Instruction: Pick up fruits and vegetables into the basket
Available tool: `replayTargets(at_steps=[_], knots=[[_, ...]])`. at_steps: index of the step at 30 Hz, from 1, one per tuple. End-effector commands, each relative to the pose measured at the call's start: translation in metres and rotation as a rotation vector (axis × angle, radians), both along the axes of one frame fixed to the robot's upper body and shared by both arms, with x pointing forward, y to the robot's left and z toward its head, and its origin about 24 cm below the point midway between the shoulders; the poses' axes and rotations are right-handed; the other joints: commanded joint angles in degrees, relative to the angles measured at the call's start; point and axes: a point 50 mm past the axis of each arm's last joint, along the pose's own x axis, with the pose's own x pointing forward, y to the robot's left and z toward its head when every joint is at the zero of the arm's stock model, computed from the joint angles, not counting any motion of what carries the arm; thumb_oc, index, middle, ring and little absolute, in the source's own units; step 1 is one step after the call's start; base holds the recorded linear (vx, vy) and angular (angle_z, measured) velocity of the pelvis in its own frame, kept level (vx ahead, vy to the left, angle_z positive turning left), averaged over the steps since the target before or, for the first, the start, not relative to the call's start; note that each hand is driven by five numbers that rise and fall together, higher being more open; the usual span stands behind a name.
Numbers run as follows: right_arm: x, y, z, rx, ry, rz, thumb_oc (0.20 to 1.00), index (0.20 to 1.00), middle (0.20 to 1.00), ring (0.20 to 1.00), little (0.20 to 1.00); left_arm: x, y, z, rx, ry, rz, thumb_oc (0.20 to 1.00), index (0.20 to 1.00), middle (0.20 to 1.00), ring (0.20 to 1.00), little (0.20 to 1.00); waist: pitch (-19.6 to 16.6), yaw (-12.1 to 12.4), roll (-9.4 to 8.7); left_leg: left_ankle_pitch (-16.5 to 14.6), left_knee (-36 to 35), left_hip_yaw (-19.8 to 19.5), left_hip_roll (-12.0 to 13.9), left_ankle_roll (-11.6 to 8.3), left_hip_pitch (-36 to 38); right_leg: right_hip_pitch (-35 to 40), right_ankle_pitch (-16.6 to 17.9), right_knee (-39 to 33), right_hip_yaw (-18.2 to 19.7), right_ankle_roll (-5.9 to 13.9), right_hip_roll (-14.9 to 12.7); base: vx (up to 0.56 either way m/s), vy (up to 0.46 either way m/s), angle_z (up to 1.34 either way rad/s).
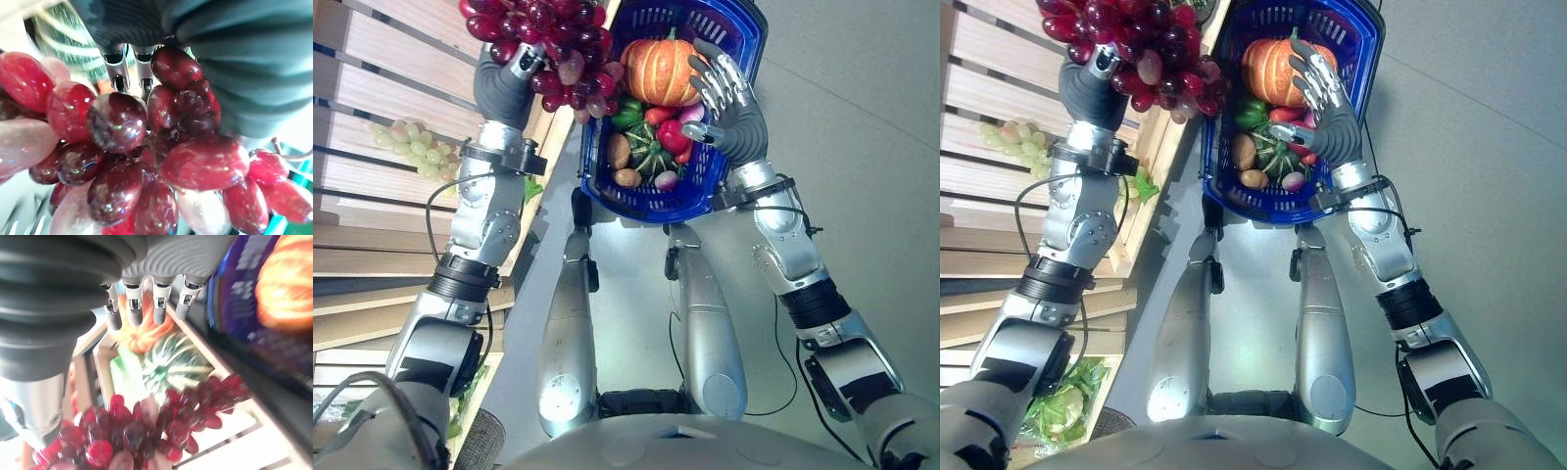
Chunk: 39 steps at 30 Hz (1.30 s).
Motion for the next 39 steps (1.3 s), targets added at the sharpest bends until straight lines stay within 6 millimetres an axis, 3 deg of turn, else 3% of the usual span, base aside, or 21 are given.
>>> replayTargets(at_steps=[1, 9, 16, 30, 31, 33, 39], knots=[[-0.019, 0.011, 0.023, 0.039, -0.113, 0.102, 1.000, 1.000, 1.000, 1.000, 1.000, -0.025, -0.024, 0.028, -0.012, -0.174, -0.177, 0.200, 0.200, 0.200, 0.200, 0.200, -1.5, -0.8, 2.31, -3.8, 0.7, 2.6, -4.4, 2.99, -0.2, 5.7, -4.8, -1.9, -4.5, 0.31, 2.7, 0.00, 0.000, 0.00], [-0.025, 0.037, 0.036, 0.039, -0.121, 0.219, 1.000, 1.000, 1.000, 1.000, 1.000, -0.041, -0.054, 0.038, 0.047, -0.212, -0.355, 0.200, 0.200, 0.200, 0.200, 0.200, -1.5, -0.3, 2.21, -3.5, 0.2, 2.8, -4.3, 3.13, 0.3, 6.2, -4.2, -2.8, -4.7, 0.22, 2.6, 0.00, 0.000, 0.00], [-0.026, 0.057, 0.033, 0.017, -0.041, 0.310, 1.000, 1.000, 1.000, 1.000, 1.000, -0.048, -0.068, 0.040, 0.054, -0.200, -0.461, 0.200, 0.200, 0.200, 0.200, 0.200, -1.5, 0.1, 2.13, -3.5, 0.1, 2.7, -4.4, 3.17, 0.6, 6.5, -4.0, -3.1, -5.0, 0.11, 2.5, 0.00, 0.000, 0.00], [-0.025, 0.073, 0.016, -0.069, 0.101, 0.420, 1.000, 1.000, 1.000, 1.000, 1.000, -0.060, -0.075, 0.042, 0.081, -0.251, -0.545, 0.200, 0.200, 0.200, 0.200, 0.200, -1.5, 0.7, 2.01, -3.0, -0.6, 2.6, -4.6, 3.23, 0.8, 6.8, -3.5, -3.9, -5.6, -0.01, 2.4, 0.00, 0.000, 0.00], [-0.025, 0.073, 0.016, -0.073, 0.108, 0.427, 0.918, 0.918, 0.918, 0.918, 0.918, -0.061, -0.076, 0.042, 0.084, -0.248, -0.553, 0.200, 0.200, 0.200, 0.200, 0.200, -1.5, 0.7, 1.98, -2.9, -0.6, 2.6, -4.7, 3.25, 0.7, 6.8, -3.4, -3.9, -5.6, -0.01, 2.4, 0.00, 0.000, 0.00], [-0.026, 0.074, 0.015, -0.072, 0.114, 0.439, 0.200, 0.200, 0.200, 0.200, 0.200, -0.061, -0.078, 0.041, 0.090, -0.236, -0.570, 0.200, 0.200, 0.200, 0.200, 0.200, -1.5, 0.7, 1.92, -2.9, -0.6, 2.6, -4.7, 3.28, 0.7, 6.7, -3.4, -3.9, -5.7, -0.01, 2.5, 0.00, 0.000, 0.00], [-0.027, 0.079, 0.015, -0.090, 0.126, 0.470, 0.200, 0.200, 0.200, 0.200, 0.200, -0.062, -0.085, 0.037, 0.114, -0.208, -0.612, 0.200, 0.200, 0.200, 0.200, 0.200, -1.5, 0.7, 1.83, -2.8, -0.8, 2.5, -4.7, 3.37, 0.7, 6.7, -3.2, -4.2, -5.7, 0.04, 2.6, 0.00, 0.000, 0.00]])
